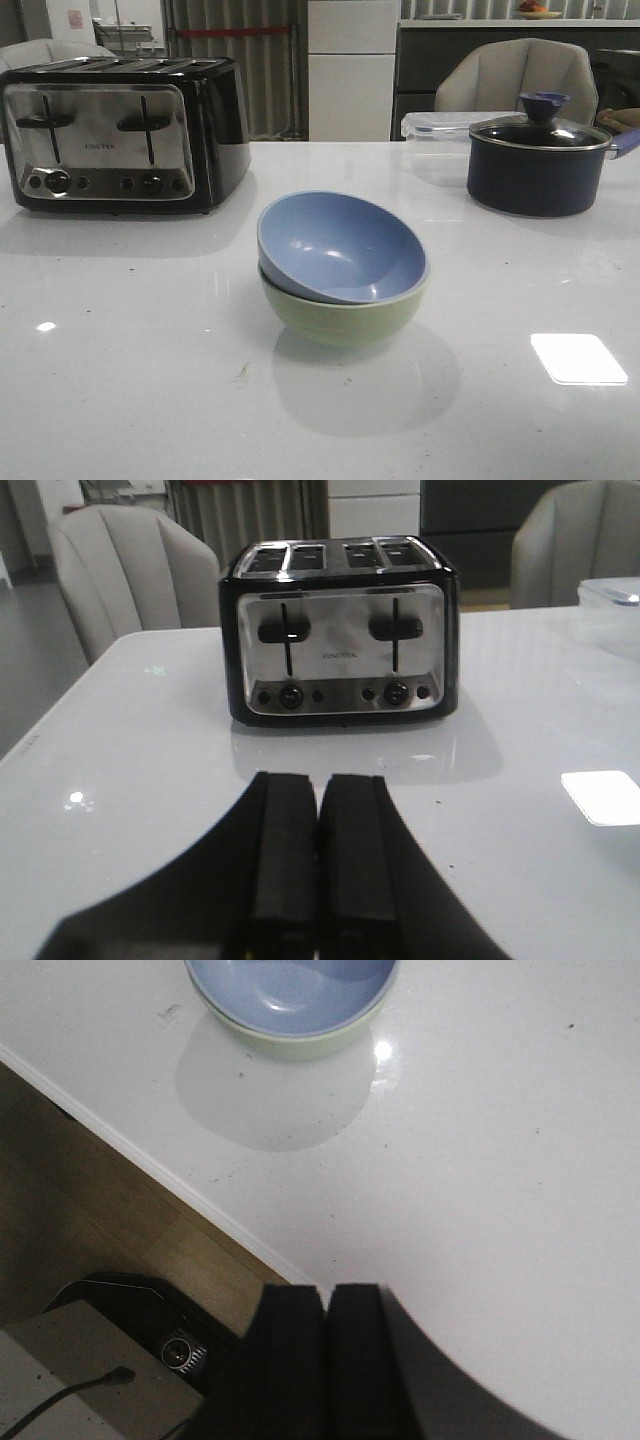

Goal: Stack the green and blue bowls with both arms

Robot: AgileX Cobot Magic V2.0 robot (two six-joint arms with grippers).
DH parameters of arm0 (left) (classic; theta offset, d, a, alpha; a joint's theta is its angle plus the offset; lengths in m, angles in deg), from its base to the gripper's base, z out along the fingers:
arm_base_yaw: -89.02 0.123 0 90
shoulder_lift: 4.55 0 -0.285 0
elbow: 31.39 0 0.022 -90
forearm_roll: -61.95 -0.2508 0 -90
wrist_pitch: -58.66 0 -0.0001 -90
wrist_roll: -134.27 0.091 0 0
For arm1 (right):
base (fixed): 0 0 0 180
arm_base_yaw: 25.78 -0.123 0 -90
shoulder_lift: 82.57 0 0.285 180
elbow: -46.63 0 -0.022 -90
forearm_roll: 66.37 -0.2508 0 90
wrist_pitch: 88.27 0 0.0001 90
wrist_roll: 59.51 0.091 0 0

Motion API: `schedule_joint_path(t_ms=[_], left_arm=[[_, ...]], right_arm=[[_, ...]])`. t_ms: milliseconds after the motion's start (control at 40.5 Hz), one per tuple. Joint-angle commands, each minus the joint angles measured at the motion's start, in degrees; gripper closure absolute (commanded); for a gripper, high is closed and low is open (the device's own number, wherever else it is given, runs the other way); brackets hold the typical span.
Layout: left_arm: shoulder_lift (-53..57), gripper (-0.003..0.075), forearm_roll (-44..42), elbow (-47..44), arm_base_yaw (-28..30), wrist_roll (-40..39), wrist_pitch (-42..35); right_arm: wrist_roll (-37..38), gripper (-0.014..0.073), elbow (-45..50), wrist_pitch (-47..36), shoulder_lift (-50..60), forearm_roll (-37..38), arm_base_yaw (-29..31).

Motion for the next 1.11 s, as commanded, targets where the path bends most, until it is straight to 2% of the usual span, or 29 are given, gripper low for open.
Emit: schedule_joint_path(t_ms=[0, 99, 296, 1086], left_arm=[[1.42, 0.0622, 1.42, -2.78, 1.22, -0.58, -13.12], [3.25, 0.0622, 1.68, -6.27, 2.03, -0.69, -19.43], [3.37, 0.0622, 1.68, -6.13, 2.36, -0.69, -17.18], [3.26, 0.0622, 1.68, -6.13, 2.36, -0.69, -17.18]], right_arm=[[0.12, 0.0558, -1.63, -2.93, 0.39, 0.24, 0.24], [0.12, 0.0558, -1.63, -2.93, 0.39, 0.24, 0.24], [0.12, 0.0558, -1.63, -2.91, 0.39, 0.24, 0.24], [0.12, 0.0558, -1.63, -2.91, 0.39, 0.24, 0.24]])
